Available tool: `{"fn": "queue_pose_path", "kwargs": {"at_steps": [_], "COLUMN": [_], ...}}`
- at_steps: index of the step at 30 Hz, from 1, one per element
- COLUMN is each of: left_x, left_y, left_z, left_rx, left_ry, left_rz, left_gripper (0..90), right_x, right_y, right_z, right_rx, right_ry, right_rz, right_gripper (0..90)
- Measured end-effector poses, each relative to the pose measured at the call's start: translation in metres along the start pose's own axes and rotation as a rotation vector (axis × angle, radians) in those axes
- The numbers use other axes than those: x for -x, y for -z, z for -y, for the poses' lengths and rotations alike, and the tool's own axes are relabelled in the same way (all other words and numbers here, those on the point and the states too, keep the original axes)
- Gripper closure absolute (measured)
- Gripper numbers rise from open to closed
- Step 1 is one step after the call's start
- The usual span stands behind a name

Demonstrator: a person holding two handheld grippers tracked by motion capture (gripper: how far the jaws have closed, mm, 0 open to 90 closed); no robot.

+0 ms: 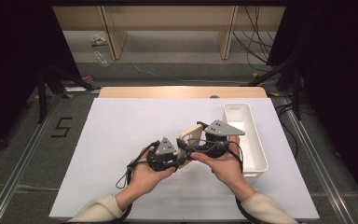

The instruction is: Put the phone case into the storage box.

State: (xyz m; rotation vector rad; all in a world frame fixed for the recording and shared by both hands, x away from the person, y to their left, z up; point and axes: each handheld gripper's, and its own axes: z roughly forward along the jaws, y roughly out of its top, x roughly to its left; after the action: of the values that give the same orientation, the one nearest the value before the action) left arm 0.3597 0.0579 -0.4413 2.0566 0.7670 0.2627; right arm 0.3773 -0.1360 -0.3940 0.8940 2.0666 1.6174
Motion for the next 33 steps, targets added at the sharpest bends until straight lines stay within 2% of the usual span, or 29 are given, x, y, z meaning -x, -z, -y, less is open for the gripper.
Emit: {"fn": "queue_pose_path", "kwargs": {"at_steps": [8,21,29,33], "left_x": [-0.0003,-0.0005,-0.0001,0.0004], "left_y": [-0.0001,0.0005,0.0012,0.0017], "left_z": [0.0001,-0.0002,-0.0007,-0.0011], "left_rx": [0.002,0.014,0.020,0.025], "left_ry": [0.002,0.004,0.005,-0.010], "left_rz": [-0.002,-0.006,-0.007,-0.013], "left_gripper": [79.1,78.9,78.5,77.7], "right_x": [-0.0007,-0.0023,-0.0029,-0.0023], "right_y": [0.0004,0.0007,0.0014,0.0022], "right_z": [0.0006,0.0005,-0.0005,-0.0010], "right_rx": [0.004,0.023,0.025,0.030], "right_ry": [0.001,0.012,0.006,-0.006], "right_rz": [0.005,0.010,0.014,0.015], "right_gripper": [10.2,11.8,12.4,12.6]}}
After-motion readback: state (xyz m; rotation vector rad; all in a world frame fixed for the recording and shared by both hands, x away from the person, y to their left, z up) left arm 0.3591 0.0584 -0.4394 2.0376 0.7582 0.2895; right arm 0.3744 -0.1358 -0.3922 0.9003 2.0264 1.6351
